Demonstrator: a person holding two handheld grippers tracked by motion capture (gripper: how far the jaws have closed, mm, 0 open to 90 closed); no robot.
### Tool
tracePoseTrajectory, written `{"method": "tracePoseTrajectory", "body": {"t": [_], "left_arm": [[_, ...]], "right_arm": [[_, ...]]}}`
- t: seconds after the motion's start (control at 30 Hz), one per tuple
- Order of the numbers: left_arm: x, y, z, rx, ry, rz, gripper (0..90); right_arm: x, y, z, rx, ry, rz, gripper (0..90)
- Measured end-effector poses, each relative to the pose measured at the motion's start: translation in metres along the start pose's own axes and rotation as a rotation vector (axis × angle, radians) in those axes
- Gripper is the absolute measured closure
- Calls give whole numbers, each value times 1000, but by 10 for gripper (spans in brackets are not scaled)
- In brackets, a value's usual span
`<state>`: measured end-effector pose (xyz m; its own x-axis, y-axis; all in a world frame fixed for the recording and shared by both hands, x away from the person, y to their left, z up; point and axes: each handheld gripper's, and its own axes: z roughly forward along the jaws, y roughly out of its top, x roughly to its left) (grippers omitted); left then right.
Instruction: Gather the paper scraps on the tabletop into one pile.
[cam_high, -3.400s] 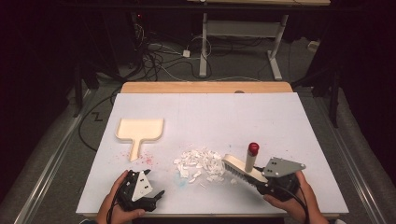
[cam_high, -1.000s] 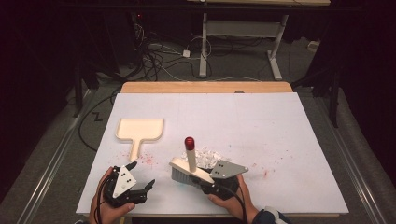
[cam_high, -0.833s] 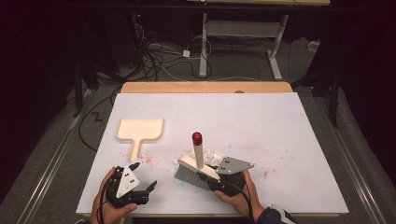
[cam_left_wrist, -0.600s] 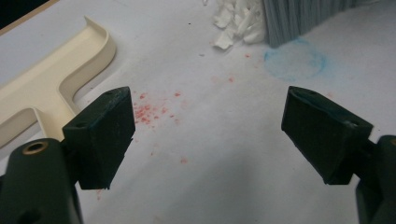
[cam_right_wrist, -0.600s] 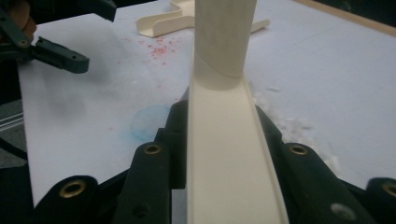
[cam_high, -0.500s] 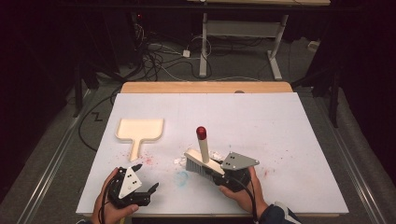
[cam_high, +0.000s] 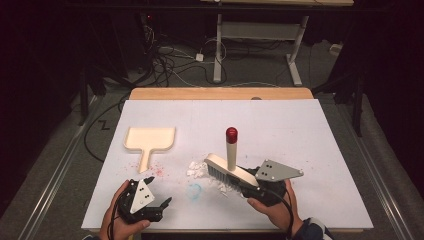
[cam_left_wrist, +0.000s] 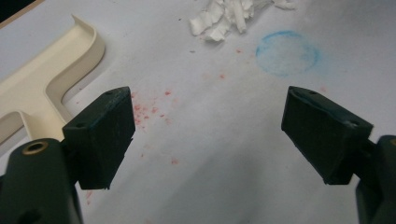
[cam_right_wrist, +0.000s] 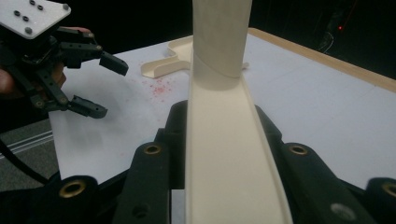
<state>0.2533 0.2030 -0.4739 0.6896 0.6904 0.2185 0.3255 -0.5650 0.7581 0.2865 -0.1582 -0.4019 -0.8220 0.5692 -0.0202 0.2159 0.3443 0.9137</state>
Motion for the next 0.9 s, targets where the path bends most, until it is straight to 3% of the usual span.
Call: {"method": "tracePoseTrajectory", "body": {"t": [0.13, 0.33, 0.63, 0.73, 0.8, 0.9], "left_arm": [[0, 0, 0, -2, 4, 1, 165], [-1, 0, 0, 4, 3, 13, 165], [-3, 2, 2, 16, 3, 24, 165], [-5, 2, 2, 16, -1, 30, 165], [-6, 3, 2, 15, -3, 36, 165], [-5, 3, 3, 11, -7, 32, 165]], "right_arm": [[-6, -2, -17, 9, -23, -16, 681], [-18, -9, -53, 9, -99, -27, 681], [-36, -43, -92, 90, -153, -8, 682], [-36, -58, -91, 129, -117, -12, 682], [-33, -67, -83, 166, -58, -13, 682], [-24, -67, -69, 157, -12, -10, 682]]}}
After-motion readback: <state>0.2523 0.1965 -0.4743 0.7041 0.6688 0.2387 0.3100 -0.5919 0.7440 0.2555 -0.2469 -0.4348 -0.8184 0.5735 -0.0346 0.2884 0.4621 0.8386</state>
